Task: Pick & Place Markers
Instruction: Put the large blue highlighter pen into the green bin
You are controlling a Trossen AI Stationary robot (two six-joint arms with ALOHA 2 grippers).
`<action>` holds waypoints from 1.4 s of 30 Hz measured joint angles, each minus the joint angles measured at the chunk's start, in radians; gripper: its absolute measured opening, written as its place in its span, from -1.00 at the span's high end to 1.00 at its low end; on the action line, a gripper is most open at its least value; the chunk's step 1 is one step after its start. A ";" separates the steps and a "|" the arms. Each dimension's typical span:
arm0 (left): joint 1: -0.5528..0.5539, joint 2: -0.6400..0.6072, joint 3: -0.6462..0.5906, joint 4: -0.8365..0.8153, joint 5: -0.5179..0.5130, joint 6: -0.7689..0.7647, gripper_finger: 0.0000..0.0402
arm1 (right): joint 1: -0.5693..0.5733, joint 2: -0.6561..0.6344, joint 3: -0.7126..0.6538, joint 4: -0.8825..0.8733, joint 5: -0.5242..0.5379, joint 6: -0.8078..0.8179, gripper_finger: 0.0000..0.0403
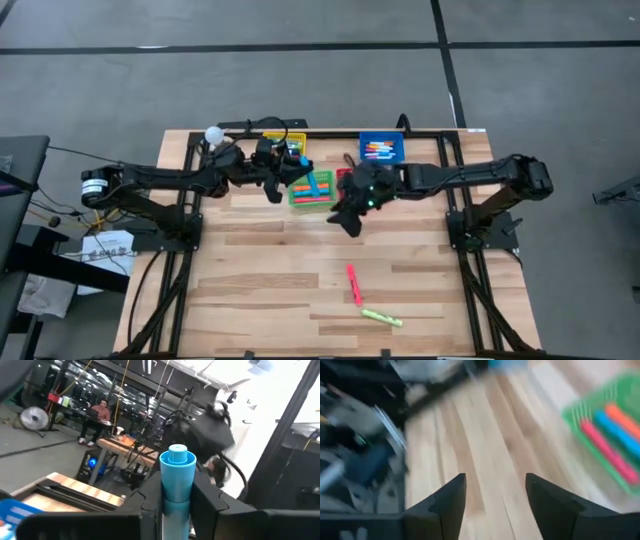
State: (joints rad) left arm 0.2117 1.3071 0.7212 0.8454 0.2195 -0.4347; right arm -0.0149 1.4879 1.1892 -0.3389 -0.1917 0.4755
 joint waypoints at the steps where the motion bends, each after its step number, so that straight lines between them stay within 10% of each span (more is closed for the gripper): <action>1: 0.015 0.000 0.000 -0.001 0.016 0.014 0.68 | 0.007 0.000 0.000 -0.046 0.005 0.002 0.01; 17: 0.067 0.000 0.340 -0.952 -0.081 0.497 0.68 | 0.173 -0.010 0.000 -0.416 0.295 -0.110 0.15; 28: 0.066 0.138 0.342 -1.026 -0.100 0.535 0.68 | 0.184 -0.248 -0.014 -0.429 0.481 -0.144 0.31; 42: 0.111 0.402 0.359 -1.022 -0.100 0.630 0.68 | 0.231 -0.738 -0.382 -0.071 0.535 -0.081 0.45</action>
State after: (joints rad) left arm 0.3229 1.7096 1.0805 -0.1768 0.1200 0.1957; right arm 0.2165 0.7501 0.8069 -0.4101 0.3437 0.3945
